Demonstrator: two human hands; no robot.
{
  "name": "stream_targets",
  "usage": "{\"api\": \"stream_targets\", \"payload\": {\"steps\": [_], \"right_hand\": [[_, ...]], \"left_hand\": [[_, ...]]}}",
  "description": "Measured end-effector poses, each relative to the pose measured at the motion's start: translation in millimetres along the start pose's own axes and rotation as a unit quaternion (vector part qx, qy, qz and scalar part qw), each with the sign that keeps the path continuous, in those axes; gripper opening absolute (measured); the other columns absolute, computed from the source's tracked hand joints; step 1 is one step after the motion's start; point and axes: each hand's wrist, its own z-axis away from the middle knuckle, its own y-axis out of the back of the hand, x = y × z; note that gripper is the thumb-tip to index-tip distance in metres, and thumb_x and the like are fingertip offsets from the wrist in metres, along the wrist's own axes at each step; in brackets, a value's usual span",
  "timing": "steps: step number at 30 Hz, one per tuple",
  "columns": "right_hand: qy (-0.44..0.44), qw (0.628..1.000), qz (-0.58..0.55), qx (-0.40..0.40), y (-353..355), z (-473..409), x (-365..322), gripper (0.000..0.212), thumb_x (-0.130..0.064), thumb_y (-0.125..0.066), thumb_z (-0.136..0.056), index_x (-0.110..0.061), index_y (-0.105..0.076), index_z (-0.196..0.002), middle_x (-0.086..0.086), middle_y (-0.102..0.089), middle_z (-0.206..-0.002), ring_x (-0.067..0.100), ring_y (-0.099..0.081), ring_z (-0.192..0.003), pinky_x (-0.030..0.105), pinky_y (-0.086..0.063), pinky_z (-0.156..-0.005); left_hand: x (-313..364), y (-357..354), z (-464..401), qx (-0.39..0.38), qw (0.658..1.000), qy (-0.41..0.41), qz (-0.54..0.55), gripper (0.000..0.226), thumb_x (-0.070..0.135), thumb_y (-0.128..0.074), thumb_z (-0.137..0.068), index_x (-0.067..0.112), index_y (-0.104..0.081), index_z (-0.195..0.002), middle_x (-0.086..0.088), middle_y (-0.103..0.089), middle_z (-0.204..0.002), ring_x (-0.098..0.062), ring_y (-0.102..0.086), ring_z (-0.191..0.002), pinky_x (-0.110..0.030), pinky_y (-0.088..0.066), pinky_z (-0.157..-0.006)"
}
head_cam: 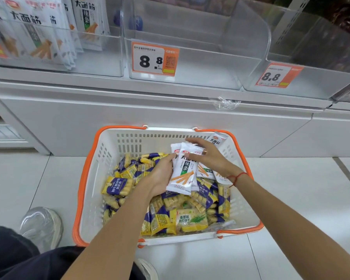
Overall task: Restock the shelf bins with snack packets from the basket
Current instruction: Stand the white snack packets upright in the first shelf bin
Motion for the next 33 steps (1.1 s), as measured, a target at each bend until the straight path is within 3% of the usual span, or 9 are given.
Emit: {"api": "stream_targets", "payload": {"steps": [4,13,16,19,22,24,27,29,33], "right_hand": [[-0.083,0.99,-0.086,0.072,0,0,27,0.026,-0.019,-0.066,-0.088,-0.01,-0.064,-0.112,0.004,-0.065,-0.111,0.023,-0.062,-0.107,0.035,-0.052,-0.092],[-0.051,0.998,-0.004,-0.025,-23,-18,35,0.056,-0.016,-0.082,-0.073,-0.021,-0.058,-0.123,-0.005,-0.054,-0.121,0.01,-0.052,-0.11,0.017,-0.046,-0.089],[-0.029,0.999,0.036,0.0,-36,-17,28,0.061,-0.022,-0.083,-0.072,-0.024,-0.053,-0.125,-0.015,-0.045,-0.105,-0.003,-0.046,-0.087,0.004,-0.039,-0.072],[-0.007,0.998,0.042,0.054,-49,-18,30,0.047,-0.023,-0.077,-0.078,-0.02,-0.058,-0.121,-0.009,-0.045,-0.108,-0.002,-0.045,-0.085,0.0,-0.035,-0.071],[-0.084,0.981,-0.102,0.142,-49,-24,25,0.02,-0.027,-0.052,-0.096,-0.019,-0.062,-0.111,-0.003,-0.053,-0.114,0.015,-0.055,-0.096,0.018,-0.046,-0.082],[-0.159,0.955,-0.135,0.21,-38,-27,37,0.027,-0.021,-0.038,-0.1,-0.012,-0.06,-0.114,0.005,-0.058,-0.113,0.026,-0.057,-0.102,0.03,-0.045,-0.08],[-0.213,0.964,0.156,0.021,-22,-17,70,0.044,-0.008,-0.046,-0.095,-0.006,-0.04,-0.138,0.015,-0.045,-0.138,0.032,-0.046,-0.124,0.037,-0.039,-0.097],[-0.214,0.916,0.319,-0.113,-27,-7,87,0.063,-0.005,-0.053,-0.09,-0.006,-0.024,-0.146,0.013,-0.03,-0.15,0.032,-0.031,-0.135,0.038,-0.031,-0.106],[-0.142,0.892,0.428,-0.022,-36,-2,93,0.059,0.0,-0.055,-0.084,-0.013,-0.04,-0.14,0.009,-0.048,-0.138,0.029,-0.036,-0.128,0.038,-0.04,-0.098]], "left_hand": [[-6,6,-8,0.024,0.999,-0.004,0.032,0.035,0.033,-0.042,-0.1,0.007,-0.062,-0.113,-0.012,-0.066,-0.098,-0.02,-0.063,-0.074,-0.032,-0.051,-0.073],[-24,24,-19,0.014,0.999,0.041,0.003,0.042,0.023,-0.031,-0.097,0.006,-0.053,-0.13,-0.018,-0.062,-0.125,-0.035,-0.055,-0.118,-0.05,-0.04,-0.105],[-21,19,-21,0.008,0.999,0.028,0.027,0.045,0.029,-0.029,-0.094,0.011,-0.056,-0.125,-0.016,-0.065,-0.118,-0.031,-0.06,-0.106,-0.044,-0.045,-0.097],[-20,14,-21,0.024,0.999,0.008,0.042,0.031,0.018,-0.034,-0.091,0.011,-0.057,-0.111,-0.015,-0.065,-0.105,-0.026,-0.062,-0.088,-0.041,-0.047,-0.089],[-19,12,-22,0.064,0.997,0.006,0.046,0.024,0.014,-0.036,-0.092,0.009,-0.053,-0.109,-0.014,-0.063,-0.103,-0.025,-0.06,-0.084,-0.039,-0.049,-0.085],[-18,13,-20,0.093,0.993,-0.002,0.072,0.021,0.013,-0.037,-0.093,0.01,-0.053,-0.105,-0.011,-0.063,-0.097,-0.024,-0.06,-0.079,-0.037,-0.05,-0.075],[-14,20,-17,0.126,0.986,-0.024,0.102,0.018,0.014,-0.037,-0.094,0.011,-0.054,-0.1,-0.01,-0.063,-0.096,-0.022,-0.059,-0.076,-0.034,-0.047,-0.065],[-13,24,-17,0.138,0.983,-0.028,0.116,0.016,0.015,-0.039,-0.095,0.012,-0.054,-0.099,-0.01,-0.063,-0.097,-0.022,-0.059,-0.076,-0.034,-0.048,-0.067],[-13,31,-22,0.168,0.979,-0.04,0.105,0.012,0.015,-0.045,-0.098,0.011,-0.053,-0.106,-0.01,-0.063,-0.103,-0.021,-0.059,-0.08,-0.034,-0.048,-0.073]]}}
